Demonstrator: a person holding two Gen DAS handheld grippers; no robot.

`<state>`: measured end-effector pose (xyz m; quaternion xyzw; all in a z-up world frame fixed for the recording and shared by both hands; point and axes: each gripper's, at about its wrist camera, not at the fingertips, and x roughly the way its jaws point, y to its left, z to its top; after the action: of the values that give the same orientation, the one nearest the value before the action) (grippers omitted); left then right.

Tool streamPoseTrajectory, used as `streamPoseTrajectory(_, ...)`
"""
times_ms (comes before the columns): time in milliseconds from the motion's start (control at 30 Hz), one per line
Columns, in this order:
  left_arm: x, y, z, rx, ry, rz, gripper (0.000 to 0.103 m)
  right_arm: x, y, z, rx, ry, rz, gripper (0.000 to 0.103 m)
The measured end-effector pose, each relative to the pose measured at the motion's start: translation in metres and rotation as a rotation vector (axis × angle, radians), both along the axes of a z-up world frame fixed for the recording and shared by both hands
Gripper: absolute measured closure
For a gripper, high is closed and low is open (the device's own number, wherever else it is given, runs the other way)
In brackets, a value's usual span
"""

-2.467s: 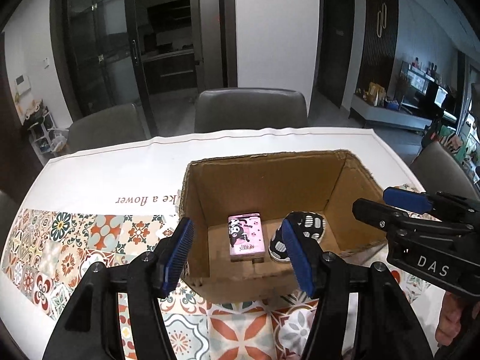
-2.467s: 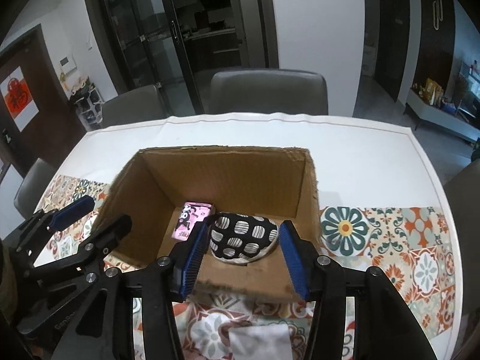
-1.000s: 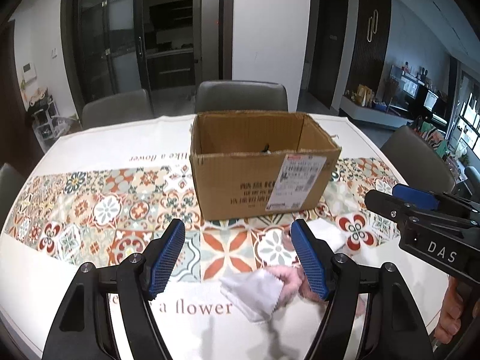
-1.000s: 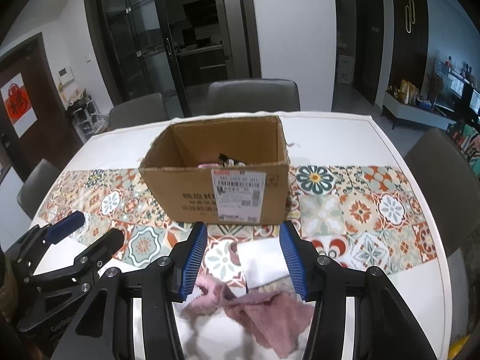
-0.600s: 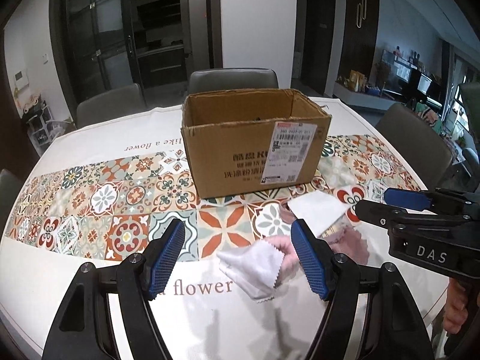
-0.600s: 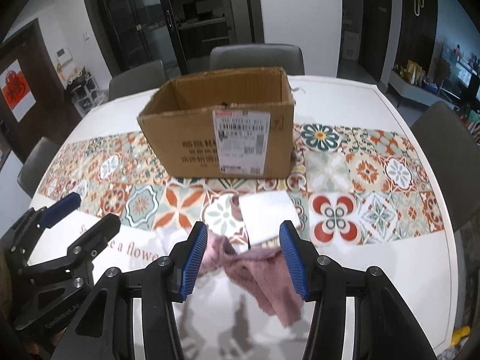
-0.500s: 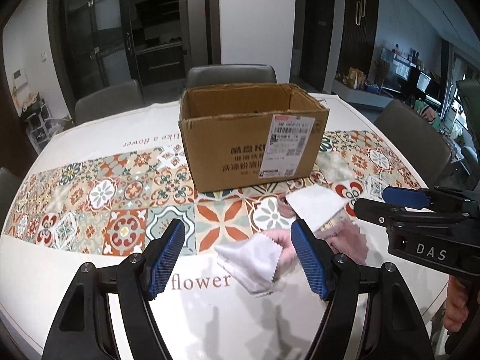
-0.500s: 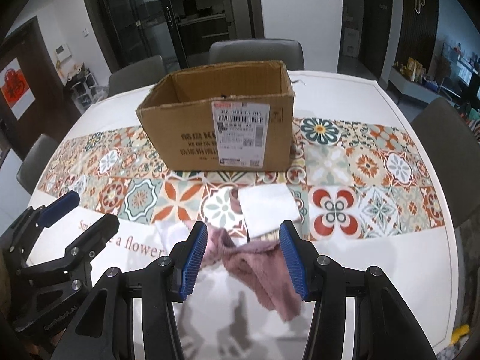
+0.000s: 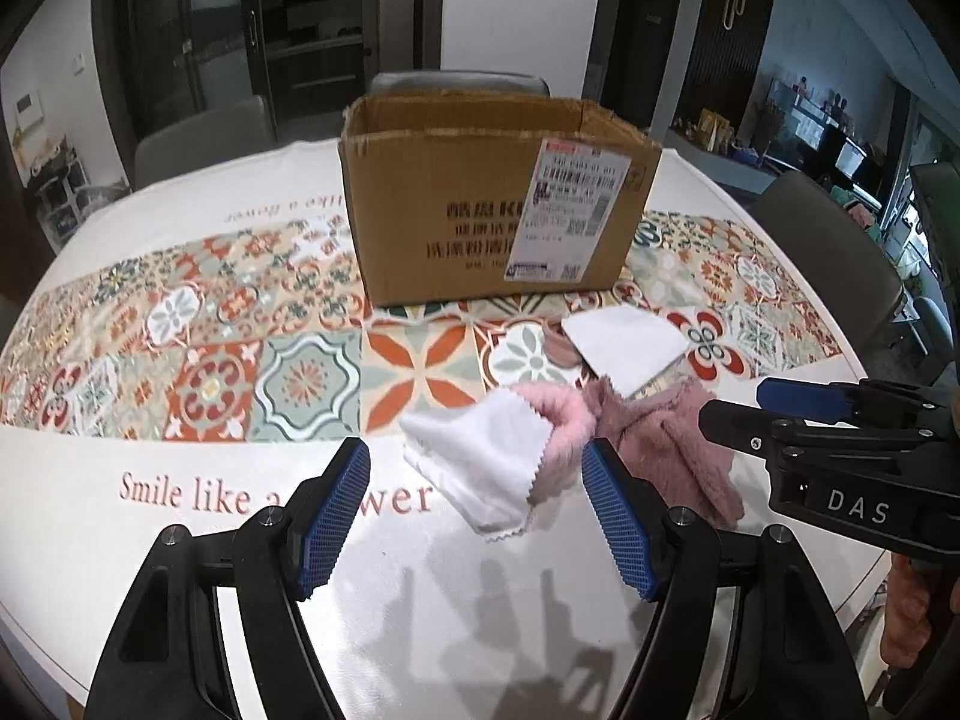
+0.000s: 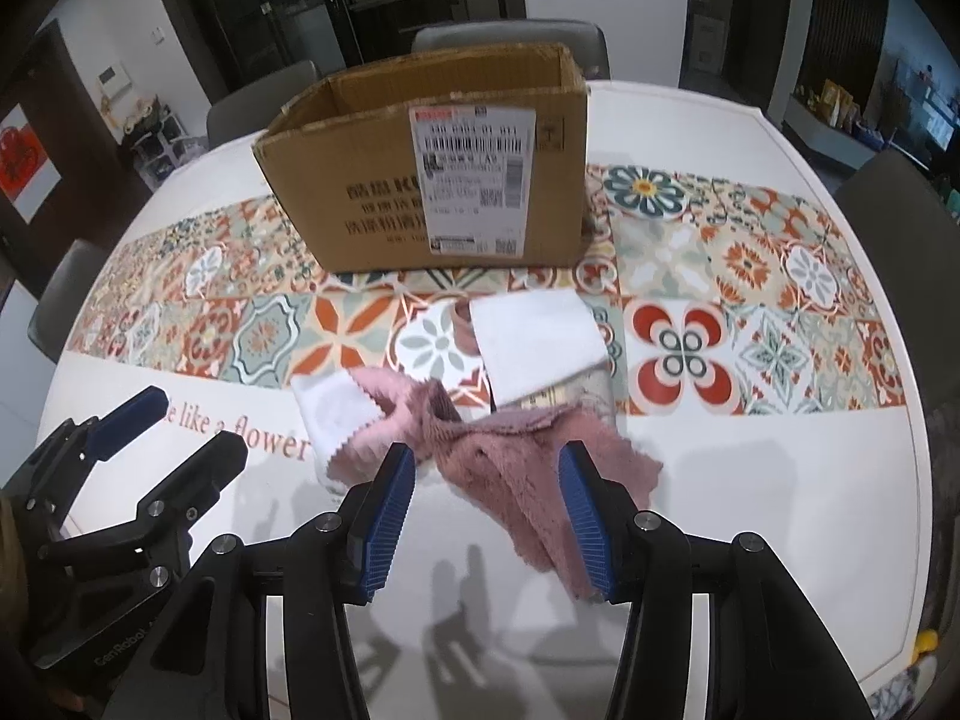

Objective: Organize soft objects
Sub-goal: 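Withdraw both tools from the box toward the pink towel and white cloth, then grasp the white cloth with the left tool while the right tool grasps the pink towel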

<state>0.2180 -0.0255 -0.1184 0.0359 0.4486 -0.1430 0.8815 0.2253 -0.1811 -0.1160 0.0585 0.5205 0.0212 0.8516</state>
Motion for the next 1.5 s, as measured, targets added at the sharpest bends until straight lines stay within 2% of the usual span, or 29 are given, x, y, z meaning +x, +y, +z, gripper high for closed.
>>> streamPoseTrajectory(633, 0.014, -0.003, -0.068, 0.010, 0.175, -0.012, 0.031, 0.009, 0.001, -0.057, -0.026, 0.159, 0.017, 0.051)
streamPoseTrajectory(900, 0.026, -0.006, -0.086, 0.055, 0.178, -0.027, 0.031, 0.017, 0.002, -0.072, -0.047, 0.182, 0.024, 0.051)
streamPoseTrajectory(1167, 0.034, -0.004, -0.103, 0.051, 0.205, -0.018, 0.032, 0.024, 0.004, -0.087, -0.065, 0.202, 0.021, 0.051)
streamPoseTrajectory(1233, 0.034, -0.004, -0.105, 0.044, 0.209, -0.024, 0.040, 0.026, 0.003, -0.090, -0.062, 0.205, 0.015, 0.051)
streamPoseTrajectory(1367, 0.033, -0.005, -0.104, 0.047, 0.201, -0.037, 0.047, 0.028, 0.002, -0.093, -0.045, 0.206, 0.011, 0.051)
streamPoseTrajectory(1500, 0.032, -0.007, -0.103, 0.052, 0.198, -0.053, 0.063, 0.027, 0.003, -0.093, -0.045, 0.199, 0.018, 0.054)
